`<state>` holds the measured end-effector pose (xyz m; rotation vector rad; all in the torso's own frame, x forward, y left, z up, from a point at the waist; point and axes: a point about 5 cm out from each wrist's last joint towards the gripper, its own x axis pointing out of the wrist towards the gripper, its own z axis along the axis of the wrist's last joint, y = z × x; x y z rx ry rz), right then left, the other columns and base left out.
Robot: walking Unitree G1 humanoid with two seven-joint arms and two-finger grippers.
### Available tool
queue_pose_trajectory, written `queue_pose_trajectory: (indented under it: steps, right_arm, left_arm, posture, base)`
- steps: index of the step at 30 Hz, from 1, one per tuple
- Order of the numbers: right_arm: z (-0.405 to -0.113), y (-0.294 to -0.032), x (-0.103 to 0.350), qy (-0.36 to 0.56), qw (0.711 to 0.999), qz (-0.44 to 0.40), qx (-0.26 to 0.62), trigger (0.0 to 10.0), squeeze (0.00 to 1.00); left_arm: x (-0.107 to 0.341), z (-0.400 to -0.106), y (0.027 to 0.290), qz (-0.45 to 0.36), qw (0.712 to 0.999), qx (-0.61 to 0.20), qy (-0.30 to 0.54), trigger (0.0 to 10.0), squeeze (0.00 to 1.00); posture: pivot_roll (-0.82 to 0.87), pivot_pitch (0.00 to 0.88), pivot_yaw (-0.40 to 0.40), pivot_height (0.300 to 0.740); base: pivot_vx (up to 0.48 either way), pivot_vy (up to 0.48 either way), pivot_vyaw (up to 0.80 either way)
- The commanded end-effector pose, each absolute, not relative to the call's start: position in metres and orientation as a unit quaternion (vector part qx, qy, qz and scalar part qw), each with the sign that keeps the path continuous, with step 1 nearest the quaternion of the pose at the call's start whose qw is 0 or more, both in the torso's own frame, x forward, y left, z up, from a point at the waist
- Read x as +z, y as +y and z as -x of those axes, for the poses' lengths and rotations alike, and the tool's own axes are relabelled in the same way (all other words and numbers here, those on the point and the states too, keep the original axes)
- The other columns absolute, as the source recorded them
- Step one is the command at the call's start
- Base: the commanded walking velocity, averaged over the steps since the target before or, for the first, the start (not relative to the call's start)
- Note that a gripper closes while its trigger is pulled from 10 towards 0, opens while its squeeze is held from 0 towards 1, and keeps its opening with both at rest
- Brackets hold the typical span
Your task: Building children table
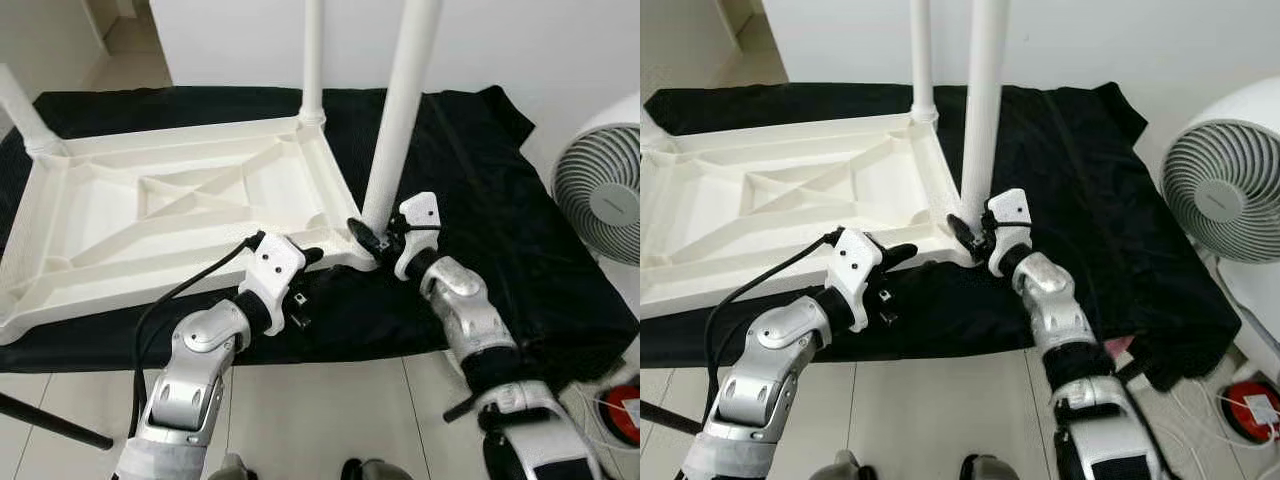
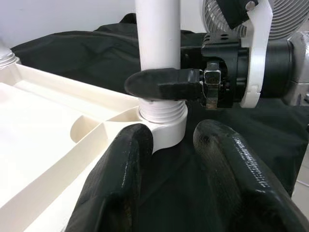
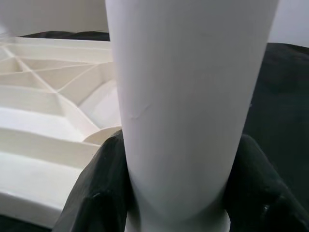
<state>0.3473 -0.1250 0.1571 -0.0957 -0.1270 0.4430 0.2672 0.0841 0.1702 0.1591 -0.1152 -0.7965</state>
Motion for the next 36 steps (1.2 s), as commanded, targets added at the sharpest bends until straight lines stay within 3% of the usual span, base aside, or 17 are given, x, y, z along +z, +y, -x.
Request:
queue_pose_trajectory:
  steps: [1,8,11,16,17,18,25,30,31,32,35,36]
  right_arm:
    - [-0.345,-0.143,0.151,-0.041,0.990,0.037,0.132,10.0,0.00]
    - [-0.322,-0.125,0.142,-0.039,0.999,0.003,-0.016,10.0,0.00]
    - [-0.319,-0.110,0.143,-0.040,0.999,-0.011,-0.008,10.0,0.00]
    - [-0.318,-0.115,0.145,-0.037,0.999,-0.009,-0.003,10.0,0.00]
    - [-0.317,-0.116,0.146,-0.036,0.999,-0.008,-0.003,10.0,0.04]
    - [-0.316,-0.116,0.146,-0.035,0.999,-0.016,0.008,10.0,1.00]
    - [-0.314,-0.111,0.154,-0.052,0.996,-0.024,0.070,10.0,1.00]
    - [-0.320,-0.117,0.163,-0.065,0.989,0.014,0.133,10.0,1.00]
    - [-0.322,-0.119,0.168,-0.068,0.982,0.033,0.172,10.0,0.76]
    - [-0.324,-0.120,0.171,-0.067,0.972,0.045,0.220,10.0,0.00]
    - [-0.324,-0.120,0.171,-0.067,0.972,0.045,0.220,10.0,0.00]
    - [-0.325,-0.122,0.173,-0.065,0.961,0.059,0.263,10.0,0.00]
  left_arm:
    - [0.168,-0.274,0.090,-0.074,0.944,-0.317,-0.057,10.0,0.00]
    - [0.169,-0.275,0.093,-0.074,0.947,-0.307,-0.058,10.0,0.00]
    - [0.169,-0.274,0.092,-0.074,0.948,-0.305,-0.059,10.0,0.00]
    - [0.168,-0.274,0.093,-0.072,0.949,-0.303,-0.059,10.0,0.00]
    - [0.168,-0.274,0.094,-0.072,0.949,-0.301,-0.059,10.0,0.00]
    - [0.169,-0.275,0.094,-0.073,0.949,-0.300,-0.060,10.0,0.00]
    - [0.169,-0.275,0.095,-0.071,0.951,-0.296,-0.062,10.0,0.00]
    - [0.170,-0.275,0.093,-0.070,0.950,-0.296,-0.063,10.0,0.00]
    - [0.171,-0.276,0.093,-0.070,0.950,-0.297,-0.064,10.0,0.00]
    - [0.171,-0.276,0.092,-0.072,0.950,-0.297,-0.065,10.0,0.00]
    - [0.171,-0.276,0.092,-0.072,0.950,-0.297,-0.065,10.0,0.00]
    - [0.172,-0.276,0.092,-0.073,0.950,-0.297,-0.066,10.0,0.00]
  posture:
    - [-0.11,0.060,-0.010,0.740]
    - [-0.10,0.057,-0.013,0.740]
    - [-0.10,0.055,-0.019,0.740]
    - [-0.10,0.055,-0.021,0.740]
    - [-0.09,0.055,-0.024,0.740]
    - [-0.09,0.055,-0.024,0.740]
    - [-0.09,0.055,-0.024,0.740]
    - [-0.09,0.056,-0.022,0.740]
    - [-0.09,0.055,-0.020,0.740]
    - [-0.09,0.057,-0.019,0.740]
    - [-0.09,0.057,-0.019,0.740]
    - [-0.09,0.058,-0.016,0.740]
  base:
    - [0.000,0.000,0.00]
    - [0.000,0.000,0.00]
    - [0.000,0.000,0.00]
    - [0.000,0.000,0.00]
    - [0.000,0.000,0.00]
    - [0.000,0.000,0.00]
    - [0.000,0.000,0.00]
    - [0.000,0.000,0.00]
    - [0.000,0.000,0.00]
    - [0.000,0.000,0.00]
    - [0.000,0.000,0.00]
    - [0.000,0.000,0.00]
